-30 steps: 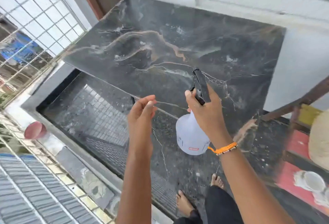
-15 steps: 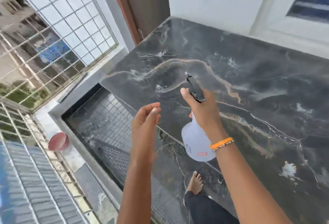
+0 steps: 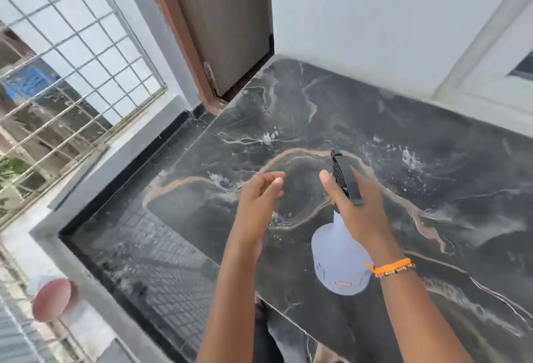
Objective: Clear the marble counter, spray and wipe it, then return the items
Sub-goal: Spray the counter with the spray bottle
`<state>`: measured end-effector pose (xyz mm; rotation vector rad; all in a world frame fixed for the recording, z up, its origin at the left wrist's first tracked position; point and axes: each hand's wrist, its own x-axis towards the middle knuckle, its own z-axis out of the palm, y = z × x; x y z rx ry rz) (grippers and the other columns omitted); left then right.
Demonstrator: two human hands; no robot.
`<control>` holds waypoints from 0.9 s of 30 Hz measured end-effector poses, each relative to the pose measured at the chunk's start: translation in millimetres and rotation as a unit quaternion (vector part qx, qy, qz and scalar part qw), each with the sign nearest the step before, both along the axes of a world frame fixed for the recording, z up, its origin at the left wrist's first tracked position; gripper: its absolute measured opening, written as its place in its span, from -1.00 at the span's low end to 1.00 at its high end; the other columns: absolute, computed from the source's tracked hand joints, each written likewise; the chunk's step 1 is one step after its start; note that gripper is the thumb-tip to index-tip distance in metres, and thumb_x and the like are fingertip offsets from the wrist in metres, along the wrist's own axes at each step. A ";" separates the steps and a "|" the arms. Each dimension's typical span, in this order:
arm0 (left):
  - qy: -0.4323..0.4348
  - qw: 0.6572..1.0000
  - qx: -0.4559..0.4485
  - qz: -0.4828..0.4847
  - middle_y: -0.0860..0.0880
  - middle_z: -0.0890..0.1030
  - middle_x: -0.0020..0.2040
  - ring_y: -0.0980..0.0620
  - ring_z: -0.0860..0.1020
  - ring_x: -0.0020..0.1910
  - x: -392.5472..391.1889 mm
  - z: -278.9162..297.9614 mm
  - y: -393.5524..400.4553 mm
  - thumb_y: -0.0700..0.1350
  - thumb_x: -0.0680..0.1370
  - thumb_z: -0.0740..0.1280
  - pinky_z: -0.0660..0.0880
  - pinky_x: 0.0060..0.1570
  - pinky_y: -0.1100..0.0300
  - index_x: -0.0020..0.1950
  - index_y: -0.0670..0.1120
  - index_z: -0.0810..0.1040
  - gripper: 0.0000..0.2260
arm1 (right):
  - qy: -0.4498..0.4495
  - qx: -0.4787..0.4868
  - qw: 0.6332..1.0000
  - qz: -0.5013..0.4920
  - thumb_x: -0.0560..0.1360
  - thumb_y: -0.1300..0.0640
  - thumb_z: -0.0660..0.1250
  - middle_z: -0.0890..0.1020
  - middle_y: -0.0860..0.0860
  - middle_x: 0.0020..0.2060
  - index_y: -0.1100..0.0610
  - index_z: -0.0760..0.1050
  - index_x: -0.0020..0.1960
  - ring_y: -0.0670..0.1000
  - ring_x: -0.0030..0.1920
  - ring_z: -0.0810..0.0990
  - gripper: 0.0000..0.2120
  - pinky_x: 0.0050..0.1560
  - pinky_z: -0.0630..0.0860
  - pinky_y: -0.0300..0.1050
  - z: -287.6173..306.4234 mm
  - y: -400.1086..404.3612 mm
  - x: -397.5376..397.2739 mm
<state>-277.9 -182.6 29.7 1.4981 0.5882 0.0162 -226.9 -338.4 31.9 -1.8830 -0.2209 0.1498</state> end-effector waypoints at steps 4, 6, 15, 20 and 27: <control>0.037 0.995 0.092 -0.026 0.05 0.58 0.05 0.13 0.53 -0.01 58.7 -18.7 61.5 -0.07 0.54 0.29 0.42 -0.05 0.22 -0.02 0.08 0.55 -0.92 | 0.090 0.014 0.993 -0.072 0.46 -0.19 0.30 0.53 0.16 -0.36 0.30 0.46 -0.24 0.08 -0.32 0.49 -0.49 -0.19 0.45 0.00 -17.0 38.9 37.8; 0.072 0.971 0.220 -0.063 -0.03 0.51 0.20 0.01 0.52 0.12 81.9 -32.8 88.4 -0.10 0.52 0.32 0.41 0.13 0.14 0.17 -0.03 0.50 -0.78 | 0.163 0.042 0.980 -0.104 0.48 -0.11 0.32 0.55 0.08 -0.38 0.25 0.49 -0.31 -0.02 -0.35 0.50 -0.57 -0.22 0.46 -0.16 -25.4 64.5 60.1; 0.085 0.879 0.427 -0.196 -0.06 0.11 0.51 -0.07 -0.06 0.53 113.4 -82.7 122.0 -0.10 0.44 0.43 -0.17 0.46 -0.08 0.51 -0.10 0.04 -0.23 | 0.321 0.052 0.933 -0.154 0.50 0.02 0.30 0.47 0.12 -0.50 0.21 0.45 -0.44 0.07 -0.46 0.45 -0.60 -0.29 0.45 -0.06 -57.3 139.6 125.7; 0.021 0.886 0.373 -0.274 -0.04 0.17 0.50 -0.05 -0.07 0.53 142.0 -86.7 118.5 -0.14 0.46 0.40 -0.07 0.49 0.01 0.50 -0.08 0.09 -0.29 | 0.420 0.174 0.864 -0.214 0.47 -0.05 0.32 0.54 0.07 -0.52 0.17 0.52 -0.39 0.04 -0.49 0.52 -0.64 -0.48 0.49 -0.25 -49.8 113.0 126.4; -0.058 0.834 0.348 -0.424 0.03 0.21 0.50 0.03 -0.06 0.53 164.6 -87.9 57.1 -0.13 0.44 0.43 -0.18 0.46 0.11 0.47 -0.05 0.18 -0.32 | 0.326 0.452 0.784 -0.273 0.40 0.13 0.27 0.68 0.27 -0.10 0.27 0.63 -0.14 0.21 0.06 0.65 -0.76 -0.12 0.64 0.04 -34.8 32.3 84.6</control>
